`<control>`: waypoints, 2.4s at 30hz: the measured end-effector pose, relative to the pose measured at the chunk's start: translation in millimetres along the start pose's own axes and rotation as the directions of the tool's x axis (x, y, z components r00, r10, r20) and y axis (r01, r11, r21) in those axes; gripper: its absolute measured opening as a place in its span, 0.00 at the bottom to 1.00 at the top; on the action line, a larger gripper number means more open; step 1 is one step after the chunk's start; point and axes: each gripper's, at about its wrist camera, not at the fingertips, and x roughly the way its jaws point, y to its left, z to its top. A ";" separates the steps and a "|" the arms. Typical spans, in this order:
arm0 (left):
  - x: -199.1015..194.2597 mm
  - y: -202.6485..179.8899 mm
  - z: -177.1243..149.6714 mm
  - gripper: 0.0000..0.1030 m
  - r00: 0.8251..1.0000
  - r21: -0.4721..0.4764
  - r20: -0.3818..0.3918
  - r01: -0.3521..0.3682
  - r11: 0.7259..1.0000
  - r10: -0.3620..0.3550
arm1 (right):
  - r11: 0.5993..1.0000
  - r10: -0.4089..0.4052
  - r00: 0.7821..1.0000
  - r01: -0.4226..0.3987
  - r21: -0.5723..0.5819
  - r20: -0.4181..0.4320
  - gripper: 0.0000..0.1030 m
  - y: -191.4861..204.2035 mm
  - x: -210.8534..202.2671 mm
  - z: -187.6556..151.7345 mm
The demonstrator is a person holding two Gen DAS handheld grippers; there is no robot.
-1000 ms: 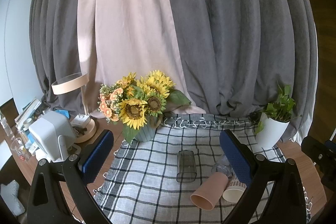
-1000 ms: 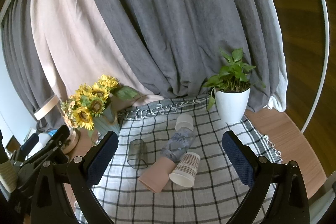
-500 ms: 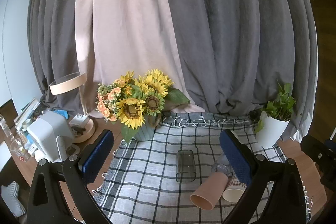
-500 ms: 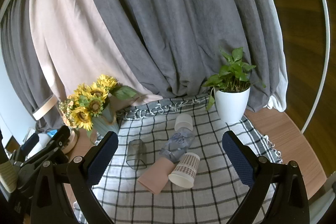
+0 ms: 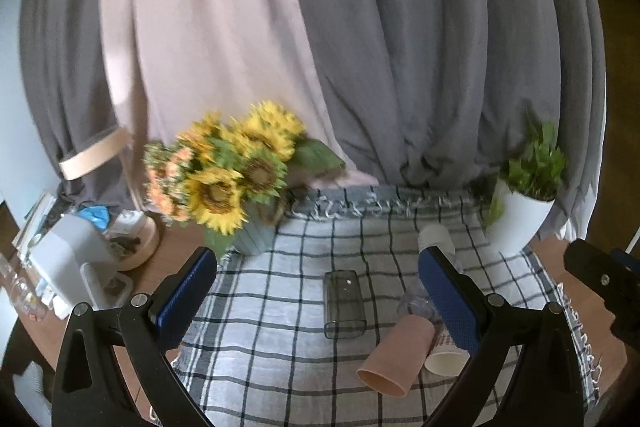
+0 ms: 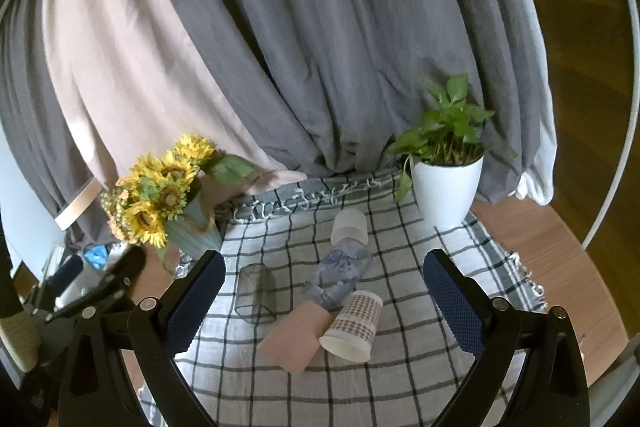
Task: Flip cup upside down
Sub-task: 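Reach the right gripper down to the clear printed plastic cup and close it, then lift the clear cup with the right gripper and rotate it rim-down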
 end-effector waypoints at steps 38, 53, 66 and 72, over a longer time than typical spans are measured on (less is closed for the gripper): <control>214.5 -15.6 -32.4 1.00 0.903 0.041 -0.426 -0.035 0.999 0.049 | 0.946 0.016 0.743 0.205 0.250 -0.669 0.74 -40.3 333.6 -38.5; 154.2 0.3 -7.9 1.00 0.945 -0.027 -0.325 -0.046 0.999 0.035 | 0.973 0.018 0.877 0.095 0.211 -0.479 0.72 -19.2 250.7 11.6; 74.2 69.6 -35.0 1.00 0.948 -0.076 -0.308 -0.110 0.991 0.082 | 0.994 0.094 0.885 -0.057 0.094 -0.456 0.73 36.3 150.5 -16.4; 57.1 116.5 -68.6 1.00 0.920 -0.068 -0.363 -0.185 0.980 0.148 | 0.989 0.151 0.830 -0.131 0.075 -0.537 0.73 76.0 144.8 -64.5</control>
